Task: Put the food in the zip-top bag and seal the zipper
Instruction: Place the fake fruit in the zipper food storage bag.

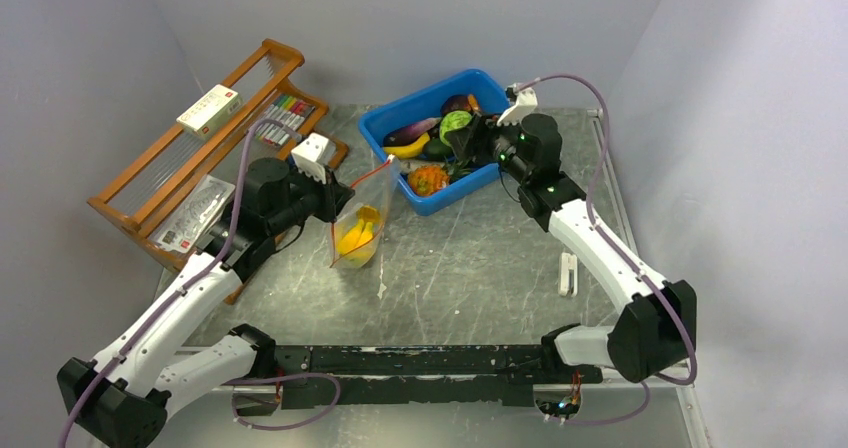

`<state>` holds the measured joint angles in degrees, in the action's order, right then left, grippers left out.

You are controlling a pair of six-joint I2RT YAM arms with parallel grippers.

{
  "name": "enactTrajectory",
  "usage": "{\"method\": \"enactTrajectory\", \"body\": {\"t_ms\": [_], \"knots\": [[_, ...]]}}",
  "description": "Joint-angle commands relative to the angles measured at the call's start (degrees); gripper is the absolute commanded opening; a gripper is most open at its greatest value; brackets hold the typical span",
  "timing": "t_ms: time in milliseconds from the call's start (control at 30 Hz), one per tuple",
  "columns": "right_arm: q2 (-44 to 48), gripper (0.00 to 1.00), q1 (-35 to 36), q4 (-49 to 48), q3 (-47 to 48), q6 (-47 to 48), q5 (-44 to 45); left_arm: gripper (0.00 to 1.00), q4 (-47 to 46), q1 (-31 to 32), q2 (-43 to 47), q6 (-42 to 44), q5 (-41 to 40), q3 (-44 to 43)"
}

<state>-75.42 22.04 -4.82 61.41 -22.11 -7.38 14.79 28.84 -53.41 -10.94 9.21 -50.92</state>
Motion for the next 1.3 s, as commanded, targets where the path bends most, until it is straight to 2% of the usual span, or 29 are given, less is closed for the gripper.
{"method": "enactTrajectory", "body": {"t_ms": [0,300,500,633,900,1067,1267], "knots": [[3.07,0.49,2.07,-4.83,-1.2,-4.63,-9.66,0.07,-1.87,-0.96,-0.97,-1.8,1.86,-1.33],[8.77,0.49,9.64,-5.82,-2.86,-2.15,-14.29,0.07,-2.67,-1.33,-1.25,-2.79,2.64,-0.99],[8.73,0.49,14.97,-4.99,-2.51,-0.16,-18.2,0.07,-4.23,-1.66,-0.29,-3.54,2.76,-0.47],[7.69,0.49,19.31,-2.63,-1.69,2.77,-16.06,0.07,-4.53,-1.86,0.1,-3.65,2.46,-0.26],[4.8,0.49,25.06,-4.27,-2.83,0.82,-13.45,0.07,-5.33,-2.49,0.28,-4.38,2.42,0.0],[0.09,0.49,27.05,-1.01,0.43,1.1,-13.28,0.07,-5.55,-2.94,-0.11,-4.19,3.54,-0.03],[-2.64,0.51,29.01,6.14,4.42,2.93,-4.41,0.07,-5.83,-3.41,0.41,-3.77,3.41,0.45]]}}
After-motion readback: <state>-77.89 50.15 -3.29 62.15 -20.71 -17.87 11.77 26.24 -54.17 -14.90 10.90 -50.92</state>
